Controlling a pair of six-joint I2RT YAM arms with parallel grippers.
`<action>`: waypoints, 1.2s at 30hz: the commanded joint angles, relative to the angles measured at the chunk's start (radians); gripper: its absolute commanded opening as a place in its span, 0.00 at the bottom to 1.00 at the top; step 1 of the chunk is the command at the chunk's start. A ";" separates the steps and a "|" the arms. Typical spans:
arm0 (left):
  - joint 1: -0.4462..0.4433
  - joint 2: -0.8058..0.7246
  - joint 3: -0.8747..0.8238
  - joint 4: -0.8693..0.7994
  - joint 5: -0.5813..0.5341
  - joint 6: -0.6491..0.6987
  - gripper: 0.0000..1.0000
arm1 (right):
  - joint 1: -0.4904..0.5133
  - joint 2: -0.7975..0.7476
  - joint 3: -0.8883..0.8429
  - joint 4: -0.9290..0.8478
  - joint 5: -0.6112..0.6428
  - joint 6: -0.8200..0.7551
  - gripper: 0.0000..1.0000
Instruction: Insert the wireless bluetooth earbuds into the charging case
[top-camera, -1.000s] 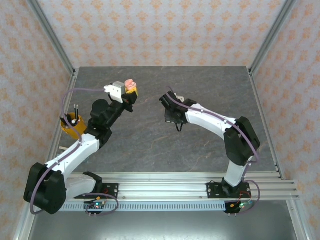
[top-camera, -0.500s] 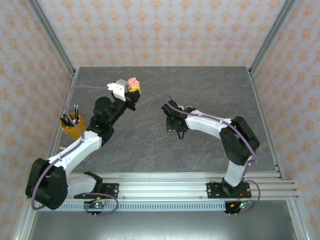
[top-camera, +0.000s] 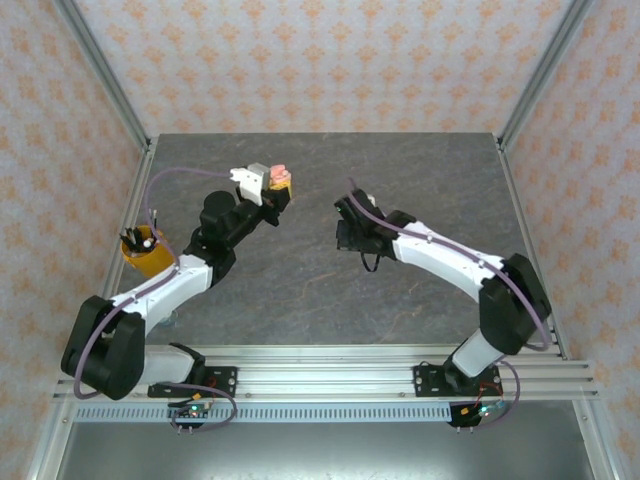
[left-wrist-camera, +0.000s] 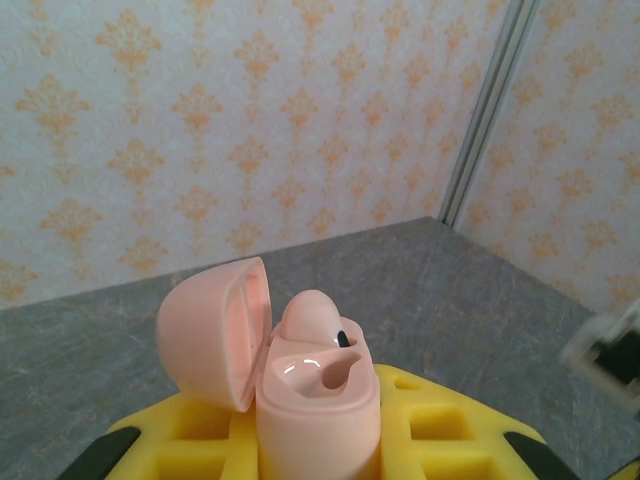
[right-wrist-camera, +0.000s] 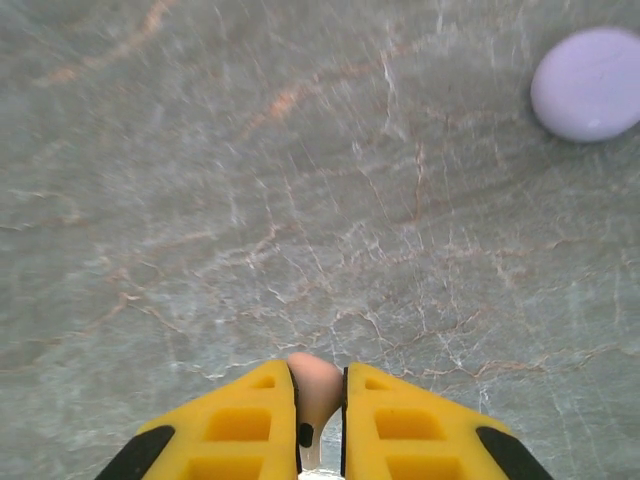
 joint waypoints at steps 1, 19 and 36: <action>-0.011 0.018 0.027 0.067 0.053 0.012 0.00 | -0.032 -0.081 0.034 0.001 0.007 -0.032 0.15; -0.101 0.221 0.264 0.010 0.284 0.072 0.00 | -0.152 -0.311 0.205 0.133 -0.146 -0.123 0.17; -0.149 0.304 0.538 -0.100 0.438 0.269 0.00 | -0.152 -0.420 0.182 0.333 -0.196 -0.195 0.18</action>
